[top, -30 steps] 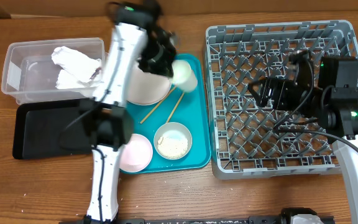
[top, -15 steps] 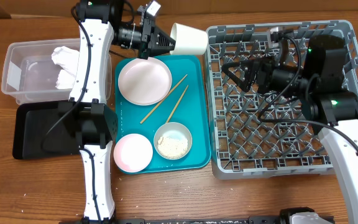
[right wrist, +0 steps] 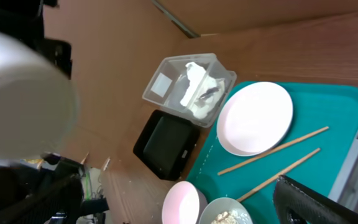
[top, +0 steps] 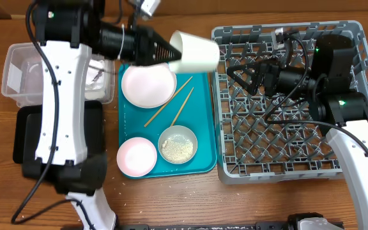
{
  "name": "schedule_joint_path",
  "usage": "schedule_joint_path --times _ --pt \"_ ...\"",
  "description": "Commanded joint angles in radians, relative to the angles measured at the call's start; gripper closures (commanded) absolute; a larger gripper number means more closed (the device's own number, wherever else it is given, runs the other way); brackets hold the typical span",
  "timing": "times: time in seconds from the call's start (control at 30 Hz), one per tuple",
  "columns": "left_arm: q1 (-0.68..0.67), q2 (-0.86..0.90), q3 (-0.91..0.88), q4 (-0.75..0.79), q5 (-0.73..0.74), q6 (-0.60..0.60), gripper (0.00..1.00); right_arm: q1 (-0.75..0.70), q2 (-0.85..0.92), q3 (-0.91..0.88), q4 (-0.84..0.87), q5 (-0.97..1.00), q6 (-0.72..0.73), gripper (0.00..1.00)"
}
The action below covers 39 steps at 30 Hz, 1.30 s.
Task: Sort waste into correct bins and load items into the dishwasher
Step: 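Lift the cup toward the rack and grasp it with the right gripper, then place the cup upside down in the rack's front corner with the right gripper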
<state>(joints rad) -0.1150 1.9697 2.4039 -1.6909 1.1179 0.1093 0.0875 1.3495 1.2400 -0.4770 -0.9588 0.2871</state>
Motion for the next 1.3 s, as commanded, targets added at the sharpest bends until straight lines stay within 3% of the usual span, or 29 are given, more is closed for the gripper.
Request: schedule_joint_path --times 0.0,0.1,0.53,0.8,1.03,1.27 --pt "0.000 0.020 -0.148 0.001 0.042 0.121 0.96 0.002 -0.006 0.023 0.013 -0.054 -0.007 0.02" --pt "0.005 0.036 -0.225 0.002 0.180 0.207 0.96 0.003 -0.006 0.023 0.037 -0.087 -0.006 0.02" --pt "0.003 0.093 -0.283 0.001 0.263 0.179 0.96 0.093 0.101 0.023 0.222 -0.118 0.003 0.03" --pt "-0.017 0.093 -0.283 0.001 0.260 0.155 0.96 0.139 0.166 0.023 0.407 -0.136 0.052 0.16" --pt "-0.020 0.093 -0.283 0.001 0.263 0.127 0.96 0.177 0.166 0.023 0.467 -0.151 0.051 0.20" --pt "-0.022 0.093 -0.283 0.001 0.264 0.118 0.96 0.187 0.166 0.023 0.469 -0.164 0.051 0.32"
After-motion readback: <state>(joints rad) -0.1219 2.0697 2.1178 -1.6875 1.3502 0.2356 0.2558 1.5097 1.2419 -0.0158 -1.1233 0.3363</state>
